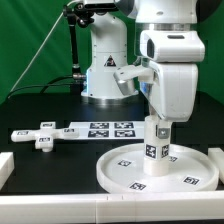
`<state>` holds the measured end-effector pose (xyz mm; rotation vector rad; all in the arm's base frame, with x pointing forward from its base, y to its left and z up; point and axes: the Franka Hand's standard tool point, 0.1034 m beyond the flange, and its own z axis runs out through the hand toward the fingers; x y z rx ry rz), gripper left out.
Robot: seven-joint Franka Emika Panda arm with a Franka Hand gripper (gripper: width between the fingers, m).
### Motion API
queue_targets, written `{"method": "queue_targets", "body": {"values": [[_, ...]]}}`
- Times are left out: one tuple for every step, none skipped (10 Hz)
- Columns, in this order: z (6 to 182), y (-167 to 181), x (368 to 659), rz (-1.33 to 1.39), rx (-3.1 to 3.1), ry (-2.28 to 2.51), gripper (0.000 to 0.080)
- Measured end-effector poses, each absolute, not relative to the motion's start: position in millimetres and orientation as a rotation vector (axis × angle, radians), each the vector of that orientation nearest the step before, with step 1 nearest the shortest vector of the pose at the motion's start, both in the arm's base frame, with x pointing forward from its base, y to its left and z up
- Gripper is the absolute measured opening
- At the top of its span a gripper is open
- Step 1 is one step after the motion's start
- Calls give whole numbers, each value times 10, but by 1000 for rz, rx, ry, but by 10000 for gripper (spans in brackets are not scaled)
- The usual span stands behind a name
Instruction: Assemble round table
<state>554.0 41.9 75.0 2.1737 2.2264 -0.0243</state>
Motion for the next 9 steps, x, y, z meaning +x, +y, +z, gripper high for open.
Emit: {"method": "queue_targets", "body": {"values": [[744, 429, 5535, -24, 2246, 2156, 407], [748, 454, 5538, -21, 2369, 2018, 407], [750, 453, 5539, -21, 2436, 1936, 407], [749, 449, 5538, -20, 2492, 1864, 407], [749, 448, 5538, -18, 2561, 1766, 407], [748, 446, 5538, -17, 2593, 1720, 407], [745, 434, 5535, -8, 2710, 1548, 407], [743, 427, 5530, -6, 2813, 1372, 407], [742, 421, 5520, -15, 2881, 1235, 407]]}}
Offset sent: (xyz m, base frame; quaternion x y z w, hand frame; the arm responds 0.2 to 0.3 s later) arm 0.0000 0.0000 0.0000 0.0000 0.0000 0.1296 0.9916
